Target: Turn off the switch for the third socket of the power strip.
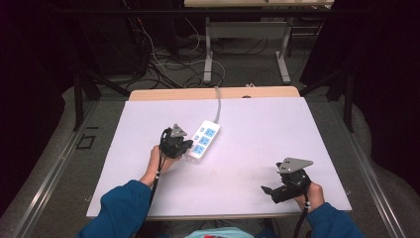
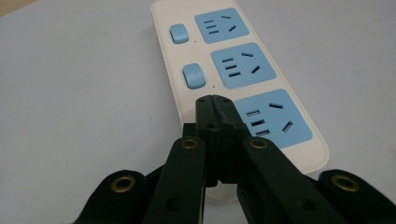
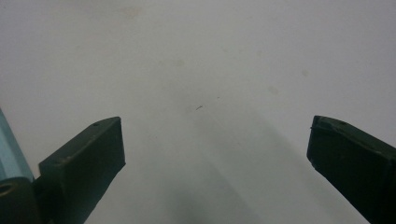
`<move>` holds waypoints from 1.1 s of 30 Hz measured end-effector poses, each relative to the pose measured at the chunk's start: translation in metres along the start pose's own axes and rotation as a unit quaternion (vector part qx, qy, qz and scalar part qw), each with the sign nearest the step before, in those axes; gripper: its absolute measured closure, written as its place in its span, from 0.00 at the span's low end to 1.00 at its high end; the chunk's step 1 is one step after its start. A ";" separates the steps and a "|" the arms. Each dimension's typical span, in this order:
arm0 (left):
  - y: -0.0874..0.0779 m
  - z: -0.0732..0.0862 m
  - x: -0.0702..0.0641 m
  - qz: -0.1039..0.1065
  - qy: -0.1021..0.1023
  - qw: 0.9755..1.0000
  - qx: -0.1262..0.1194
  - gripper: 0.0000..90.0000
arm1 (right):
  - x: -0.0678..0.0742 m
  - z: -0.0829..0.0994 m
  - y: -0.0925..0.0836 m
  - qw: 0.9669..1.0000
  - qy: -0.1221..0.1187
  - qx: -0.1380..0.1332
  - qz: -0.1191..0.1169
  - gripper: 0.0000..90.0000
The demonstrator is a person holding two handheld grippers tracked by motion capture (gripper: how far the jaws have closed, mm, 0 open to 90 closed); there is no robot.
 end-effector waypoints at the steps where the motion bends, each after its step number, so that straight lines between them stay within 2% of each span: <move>1: 0.000 0.000 0.000 0.000 0.000 1.000 0.000 1.00 | 0.000 0.000 0.000 1.000 0.000 0.000 0.000 0.04; 33: 0.000 0.000 0.000 0.000 0.000 1.000 -0.001 1.00 | 0.000 0.000 -0.001 1.000 0.001 0.003 -0.001 0.04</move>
Point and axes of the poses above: each handheld gripper's, and its own axes: y roughly forward along the jaws, z roughly out of its underside, x roughly to its left, the point moved 5 cm from there along y, roughly forward along the jaws, and after that the axes turned 12 degrees about x, right-handed, at the moved point
